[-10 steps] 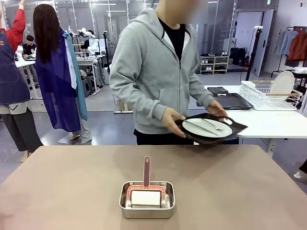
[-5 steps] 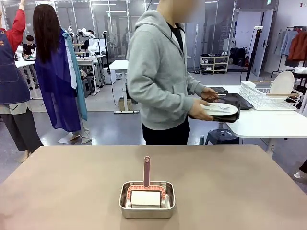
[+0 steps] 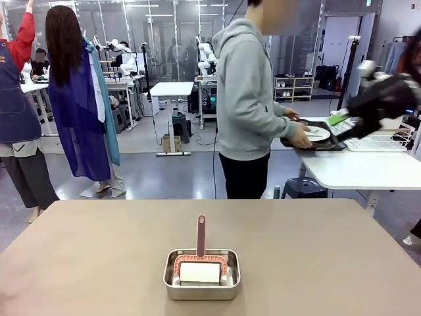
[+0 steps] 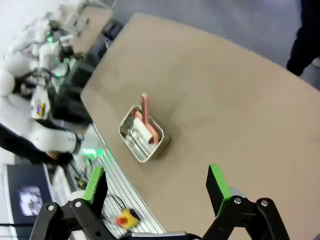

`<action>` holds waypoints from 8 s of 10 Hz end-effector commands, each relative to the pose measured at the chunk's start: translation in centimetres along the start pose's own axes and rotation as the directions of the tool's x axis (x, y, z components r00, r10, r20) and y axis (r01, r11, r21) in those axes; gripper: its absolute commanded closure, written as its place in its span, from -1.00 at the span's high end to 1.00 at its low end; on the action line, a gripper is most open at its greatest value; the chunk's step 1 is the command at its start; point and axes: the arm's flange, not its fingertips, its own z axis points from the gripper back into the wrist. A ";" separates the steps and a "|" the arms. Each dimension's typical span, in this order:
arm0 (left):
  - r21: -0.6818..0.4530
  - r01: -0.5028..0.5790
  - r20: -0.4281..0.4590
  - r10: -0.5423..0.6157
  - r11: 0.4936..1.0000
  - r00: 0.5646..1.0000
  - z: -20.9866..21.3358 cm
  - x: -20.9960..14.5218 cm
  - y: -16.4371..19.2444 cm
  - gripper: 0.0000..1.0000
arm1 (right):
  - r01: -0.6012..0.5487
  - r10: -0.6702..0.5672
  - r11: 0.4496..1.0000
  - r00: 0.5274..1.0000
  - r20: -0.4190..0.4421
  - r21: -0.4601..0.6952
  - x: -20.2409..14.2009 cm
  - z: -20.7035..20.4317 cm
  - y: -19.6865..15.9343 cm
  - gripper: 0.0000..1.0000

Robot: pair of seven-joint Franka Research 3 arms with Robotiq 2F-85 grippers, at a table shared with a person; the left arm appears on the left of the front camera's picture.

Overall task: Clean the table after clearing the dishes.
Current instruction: When the right (or left) Handle tray is removed, use the right hand (or left hand) to clean the right (or left) side of the table with the Lint Roller.

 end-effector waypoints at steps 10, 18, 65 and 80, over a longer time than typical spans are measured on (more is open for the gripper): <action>0.004 -0.008 -0.001 0.008 1.000 1.000 -0.2 -0.2 -0.7 1.00 | -0.636 0.553 0.768 0.596 -0.583 0.077 9.5 -25.5 10.3 1.00; 0.004 -0.008 -0.001 0.008 1.000 1.000 -0.2 -0.2 -0.7 1.00 | -0.645 0.569 0.757 0.573 -0.590 0.105 8.5 -27.9 11.6 1.00; 0.004 -0.008 -0.001 0.008 1.000 1.000 -0.2 -0.2 -0.7 1.00 | -0.315 0.497 0.862 0.376 -0.782 0.397 6.9 -44.8 5.9 -1.00; 0.004 -0.008 -0.001 0.008 1.000 1.000 -0.2 -0.2 -0.7 1.00 | 0.458 -0.439 0.886 0.879 -0.185 0.072 -12.5 -15.9 -0.5 -0.58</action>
